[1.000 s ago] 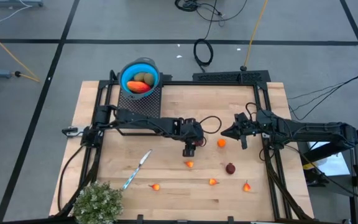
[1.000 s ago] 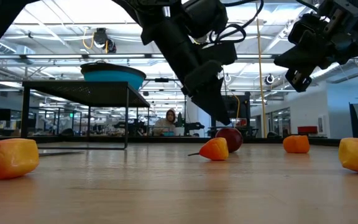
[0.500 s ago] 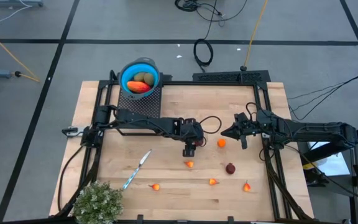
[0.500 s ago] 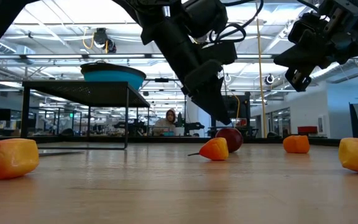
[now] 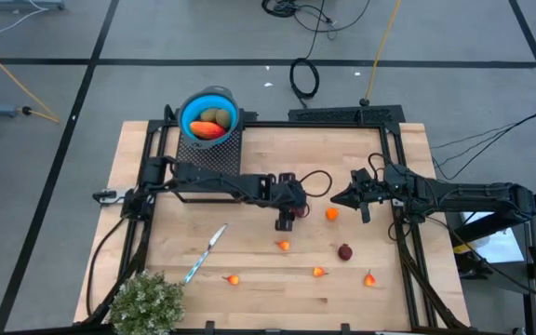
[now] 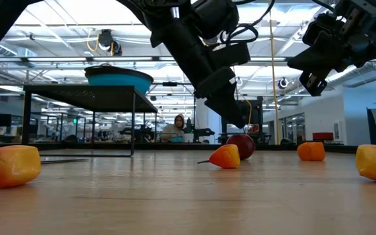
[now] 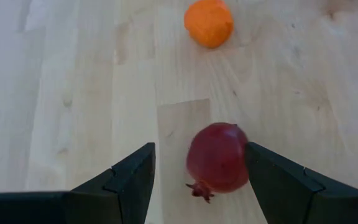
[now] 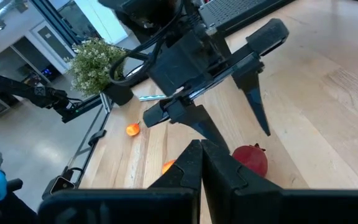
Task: Pick & Place Fruit
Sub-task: Put the red pomegranate into the blue strainer bowl on the shelf
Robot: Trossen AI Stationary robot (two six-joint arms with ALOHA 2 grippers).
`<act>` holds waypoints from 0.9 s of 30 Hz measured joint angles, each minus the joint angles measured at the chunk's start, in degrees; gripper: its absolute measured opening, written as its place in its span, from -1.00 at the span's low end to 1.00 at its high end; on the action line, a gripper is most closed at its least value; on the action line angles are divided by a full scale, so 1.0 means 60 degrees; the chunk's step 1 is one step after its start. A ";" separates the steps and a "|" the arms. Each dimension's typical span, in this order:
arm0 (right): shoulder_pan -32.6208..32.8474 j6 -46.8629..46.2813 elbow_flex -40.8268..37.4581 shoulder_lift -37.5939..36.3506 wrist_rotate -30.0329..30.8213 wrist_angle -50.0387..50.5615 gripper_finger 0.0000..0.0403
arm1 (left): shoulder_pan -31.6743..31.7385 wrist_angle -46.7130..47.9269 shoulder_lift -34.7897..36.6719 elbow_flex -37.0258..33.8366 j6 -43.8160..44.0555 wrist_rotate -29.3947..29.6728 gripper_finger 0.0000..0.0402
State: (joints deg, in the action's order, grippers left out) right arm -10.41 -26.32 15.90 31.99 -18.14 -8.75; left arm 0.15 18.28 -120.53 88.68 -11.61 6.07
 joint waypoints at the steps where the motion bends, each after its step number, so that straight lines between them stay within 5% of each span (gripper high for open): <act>1: 0.0000 -0.0001 0.0000 0.0000 0.0002 0.0000 -1.00 | 0.0023 0.0003 0.0000 0.0000 -0.0057 0.0000 0.21; 27: 0.0000 -0.0002 0.0000 0.0000 -0.0001 0.0000 -1.00 | -0.0045 -0.0007 -0.0002 0.0000 0.0228 -0.0102 0.21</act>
State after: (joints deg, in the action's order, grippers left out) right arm -10.41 -26.33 15.90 31.99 -18.14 -8.75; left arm -0.12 18.24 -120.54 88.68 -10.24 5.45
